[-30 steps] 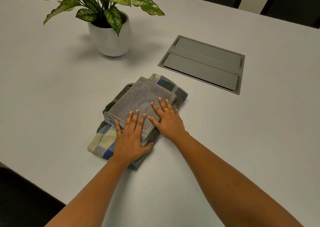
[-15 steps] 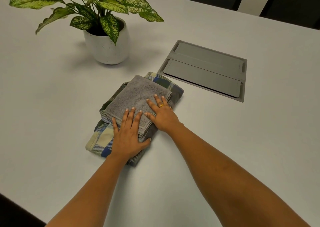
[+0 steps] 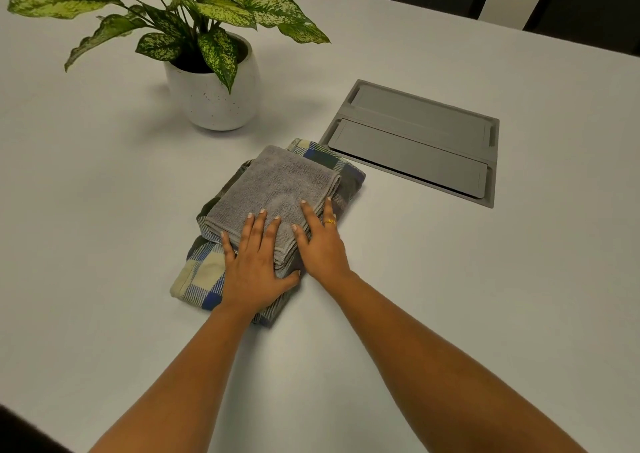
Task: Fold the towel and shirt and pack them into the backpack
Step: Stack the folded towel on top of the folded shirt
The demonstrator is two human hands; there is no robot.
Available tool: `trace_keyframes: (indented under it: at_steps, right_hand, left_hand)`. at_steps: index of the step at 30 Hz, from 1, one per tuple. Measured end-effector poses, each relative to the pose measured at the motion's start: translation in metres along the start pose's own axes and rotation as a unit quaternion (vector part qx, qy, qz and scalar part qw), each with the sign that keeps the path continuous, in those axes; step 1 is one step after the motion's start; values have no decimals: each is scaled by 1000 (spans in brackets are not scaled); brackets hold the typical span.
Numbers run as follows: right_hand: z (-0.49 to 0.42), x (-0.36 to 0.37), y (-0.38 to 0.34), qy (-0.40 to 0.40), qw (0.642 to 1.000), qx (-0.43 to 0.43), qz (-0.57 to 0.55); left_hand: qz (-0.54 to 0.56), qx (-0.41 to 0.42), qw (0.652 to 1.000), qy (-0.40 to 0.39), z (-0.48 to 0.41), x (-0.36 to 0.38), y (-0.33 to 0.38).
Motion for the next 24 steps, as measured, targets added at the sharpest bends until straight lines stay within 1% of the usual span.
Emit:
trace_keyframes:
  at_steps: [6,14,19,24]
  right_hand:
    - [-18,4,-7,-64,998,-6,1]
    - [-16,5,-5,-67,998,-7,14]
    - [-2,1,-6,-55,998,-14,-8]
    - [22,-3,2,-76,997,-15,24]
  left_hand:
    - [-8,-9,1000,-7,-10,-3,-11]
    - [-5,-14,1000,-26,-11,-3,-11]
    - [-14,-27,998,-56,-7,-6,-8]
    - [-42,-47,993,-97,-3,-10,-10]
Point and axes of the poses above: each hand's wrist, its own z-axis away from the middle knuckle, its own x-axis out of the palm, y = z × x, the point moved 9 cm from there along -z, towards the middle knuckle, and after that the axes turned 6 degrees about z, right-handed, at the moved point
